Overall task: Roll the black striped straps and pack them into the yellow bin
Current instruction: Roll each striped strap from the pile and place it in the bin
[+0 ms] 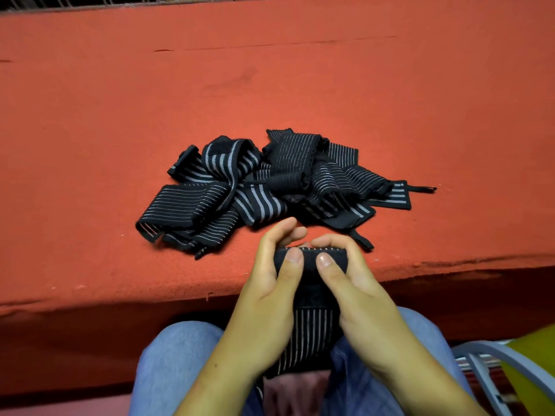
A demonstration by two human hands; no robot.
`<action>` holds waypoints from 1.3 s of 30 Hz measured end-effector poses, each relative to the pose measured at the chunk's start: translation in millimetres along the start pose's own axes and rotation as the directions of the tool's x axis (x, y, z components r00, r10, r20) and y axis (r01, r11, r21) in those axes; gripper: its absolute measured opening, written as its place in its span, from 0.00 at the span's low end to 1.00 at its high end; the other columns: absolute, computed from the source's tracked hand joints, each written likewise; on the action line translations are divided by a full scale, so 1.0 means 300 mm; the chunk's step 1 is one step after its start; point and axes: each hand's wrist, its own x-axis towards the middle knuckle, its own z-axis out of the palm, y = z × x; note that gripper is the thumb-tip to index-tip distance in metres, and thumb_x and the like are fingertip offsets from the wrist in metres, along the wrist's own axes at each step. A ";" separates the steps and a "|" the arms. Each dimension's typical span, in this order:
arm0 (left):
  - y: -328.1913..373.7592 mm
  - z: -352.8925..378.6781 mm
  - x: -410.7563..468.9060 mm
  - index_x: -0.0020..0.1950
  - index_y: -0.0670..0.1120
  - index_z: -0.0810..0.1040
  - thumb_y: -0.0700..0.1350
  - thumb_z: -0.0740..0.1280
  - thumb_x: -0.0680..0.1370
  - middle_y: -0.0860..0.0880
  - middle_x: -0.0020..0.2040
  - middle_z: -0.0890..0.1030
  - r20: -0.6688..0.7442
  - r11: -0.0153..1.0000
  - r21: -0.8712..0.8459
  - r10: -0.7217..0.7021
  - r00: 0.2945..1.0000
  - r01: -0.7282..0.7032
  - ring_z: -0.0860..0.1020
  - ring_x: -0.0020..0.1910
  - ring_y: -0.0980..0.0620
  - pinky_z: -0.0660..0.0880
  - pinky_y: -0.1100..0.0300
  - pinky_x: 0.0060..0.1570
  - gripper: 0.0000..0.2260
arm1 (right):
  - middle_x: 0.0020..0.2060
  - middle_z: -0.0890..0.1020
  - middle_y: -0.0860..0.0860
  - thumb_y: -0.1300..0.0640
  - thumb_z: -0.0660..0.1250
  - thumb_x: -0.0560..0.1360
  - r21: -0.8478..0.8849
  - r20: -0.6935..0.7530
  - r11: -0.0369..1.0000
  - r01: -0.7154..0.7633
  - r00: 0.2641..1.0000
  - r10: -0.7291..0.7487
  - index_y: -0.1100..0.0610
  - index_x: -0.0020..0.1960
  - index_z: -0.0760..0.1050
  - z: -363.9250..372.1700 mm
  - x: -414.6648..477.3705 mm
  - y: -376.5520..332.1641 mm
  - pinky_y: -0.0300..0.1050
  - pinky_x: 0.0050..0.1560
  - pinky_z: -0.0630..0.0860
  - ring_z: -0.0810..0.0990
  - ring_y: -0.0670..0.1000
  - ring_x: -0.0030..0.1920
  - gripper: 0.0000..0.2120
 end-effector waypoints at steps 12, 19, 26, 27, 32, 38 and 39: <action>0.030 -0.015 -0.003 0.72 0.64 0.68 0.65 0.52 0.80 0.71 0.60 0.79 0.050 0.997 0.050 -0.067 0.996 0.065 0.76 0.62 0.71 0.69 0.75 0.59 0.22 | 0.53 0.85 0.38 0.58 0.63 0.84 -0.052 0.050 0.997 0.064 0.997 -0.061 0.44 0.58 0.75 -0.014 0.003 -0.008 0.32 0.57 0.74 0.81 0.38 0.55 0.10; 0.000 -0.051 0.000 0.69 0.64 0.73 0.64 0.57 0.79 0.65 0.61 0.81 0.067 0.979 0.197 -0.069 0.995 0.054 0.78 0.61 0.66 0.72 0.60 0.64 0.19 | 0.53 0.85 0.49 0.52 0.63 0.82 -0.081 -0.008 0.997 0.016 1.000 -0.016 0.37 0.60 0.75 -0.049 0.011 -0.008 0.51 0.59 0.77 0.83 0.49 0.52 0.11; -0.008 -0.049 0.003 0.69 0.56 0.73 0.51 0.59 0.83 0.56 0.61 0.82 0.032 0.972 0.233 0.026 0.999 -0.032 0.80 0.62 0.55 0.75 0.49 0.65 0.14 | 0.53 0.85 0.42 0.38 0.63 0.81 -0.063 0.005 0.998 -0.012 1.000 0.013 0.33 0.62 0.73 -0.040 0.010 0.003 0.52 0.61 0.79 0.84 0.46 0.54 0.11; -0.009 -0.050 0.004 0.69 0.56 0.73 0.50 0.60 0.84 0.56 0.62 0.81 0.025 0.968 0.248 0.043 0.999 -0.048 0.79 0.63 0.54 0.75 0.49 0.66 0.14 | 0.53 0.85 0.42 0.36 0.63 0.79 -0.055 -0.005 0.998 -0.016 1.000 0.015 0.33 0.62 0.73 -0.040 0.011 0.012 0.52 0.62 0.79 0.84 0.46 0.55 0.12; -0.020 -0.039 -0.002 0.73 0.59 0.70 0.51 0.58 0.84 0.54 0.66 0.79 0.011 0.965 0.256 0.060 0.998 -0.061 0.77 0.67 0.53 0.72 0.46 0.69 0.17 | 0.51 0.86 0.42 0.34 0.63 0.78 -0.035 -0.035 0.999 -0.030 0.999 0.029 0.34 0.56 0.74 -0.020 0.009 0.020 0.47 0.57 0.77 0.85 0.44 0.52 0.09; -0.008 -0.007 -0.023 0.78 0.67 0.59 0.60 0.59 0.81 0.74 0.65 0.75 -0.024 0.988 0.143 -0.056 0.998 0.059 0.73 0.66 0.71 0.68 0.66 0.69 0.24 | 0.49 0.86 0.43 0.38 0.66 0.79 -0.021 -0.011 0.999 -0.041 0.999 0.041 0.37 0.57 0.74 -0.002 0.000 0.012 0.52 0.57 0.79 0.85 0.45 0.50 0.09; -0.005 -0.007 -0.023 0.77 0.68 0.58 0.60 0.59 0.79 0.76 0.63 0.74 -0.032 0.987 0.150 -0.056 0.998 0.061 0.72 0.66 0.73 0.67 0.71 0.66 0.26 | 0.50 0.86 0.43 0.37 0.65 0.78 -0.019 -0.002 0.999 -0.042 0.999 0.042 0.37 0.57 0.74 -0.001 -0.004 0.013 0.51 0.57 0.79 0.85 0.45 0.50 0.10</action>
